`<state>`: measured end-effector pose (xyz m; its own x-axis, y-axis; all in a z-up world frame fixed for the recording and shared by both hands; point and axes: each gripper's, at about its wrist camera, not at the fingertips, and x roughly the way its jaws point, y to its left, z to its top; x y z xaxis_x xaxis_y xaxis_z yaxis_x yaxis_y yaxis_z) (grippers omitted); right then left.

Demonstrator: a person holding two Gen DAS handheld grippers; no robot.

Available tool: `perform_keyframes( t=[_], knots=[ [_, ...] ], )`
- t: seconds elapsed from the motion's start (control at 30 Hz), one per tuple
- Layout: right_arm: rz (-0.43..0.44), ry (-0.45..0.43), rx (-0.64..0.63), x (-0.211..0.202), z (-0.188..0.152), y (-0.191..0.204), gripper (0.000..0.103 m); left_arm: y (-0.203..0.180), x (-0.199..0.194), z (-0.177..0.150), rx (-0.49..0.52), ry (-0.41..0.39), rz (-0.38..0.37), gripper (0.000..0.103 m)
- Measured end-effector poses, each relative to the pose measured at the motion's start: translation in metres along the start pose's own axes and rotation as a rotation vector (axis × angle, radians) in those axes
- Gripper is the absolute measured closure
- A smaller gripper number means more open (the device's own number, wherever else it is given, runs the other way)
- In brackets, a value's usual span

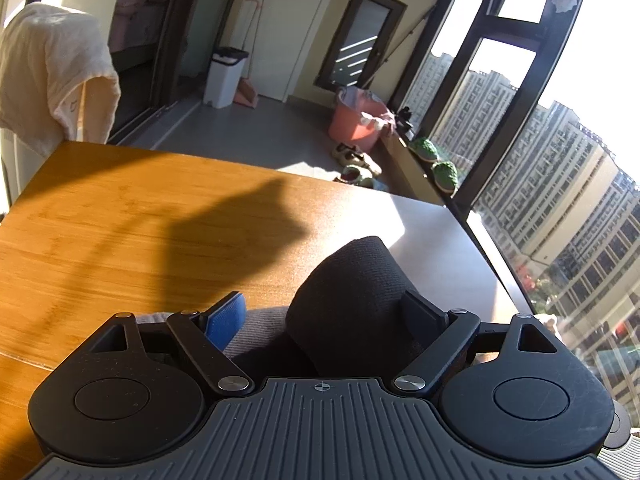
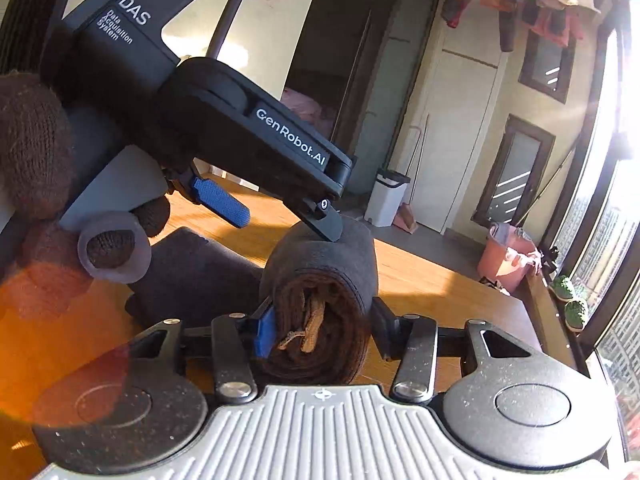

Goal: Fold clothes
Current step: 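Roll the garment further with the right gripper while the left gripper pins it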

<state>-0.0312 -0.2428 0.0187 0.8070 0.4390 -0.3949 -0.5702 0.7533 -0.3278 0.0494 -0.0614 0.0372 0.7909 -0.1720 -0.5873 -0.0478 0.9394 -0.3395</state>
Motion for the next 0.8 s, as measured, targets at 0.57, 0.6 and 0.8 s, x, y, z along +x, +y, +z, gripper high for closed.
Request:
perform_keyframes(
  t=[0.57,0.6,0.8],
  knots=[
    [0.4,-0.07,0.301,-0.03,-0.005,-0.044,0.045,0.002,-0.005,-0.01,0.106,-0.016,0.104,0.014],
    [0.42,-0.074,0.391,-0.029,-0.006,-0.056,0.045,0.004,-0.006,-0.01,0.109,-0.018,0.11,0.014],
    [0.381,0.072,0.64,0.029,-0.024,-0.067,0.035,0.016,-0.009,-0.015,0.077,-0.021,0.103,0.012]
  ],
)
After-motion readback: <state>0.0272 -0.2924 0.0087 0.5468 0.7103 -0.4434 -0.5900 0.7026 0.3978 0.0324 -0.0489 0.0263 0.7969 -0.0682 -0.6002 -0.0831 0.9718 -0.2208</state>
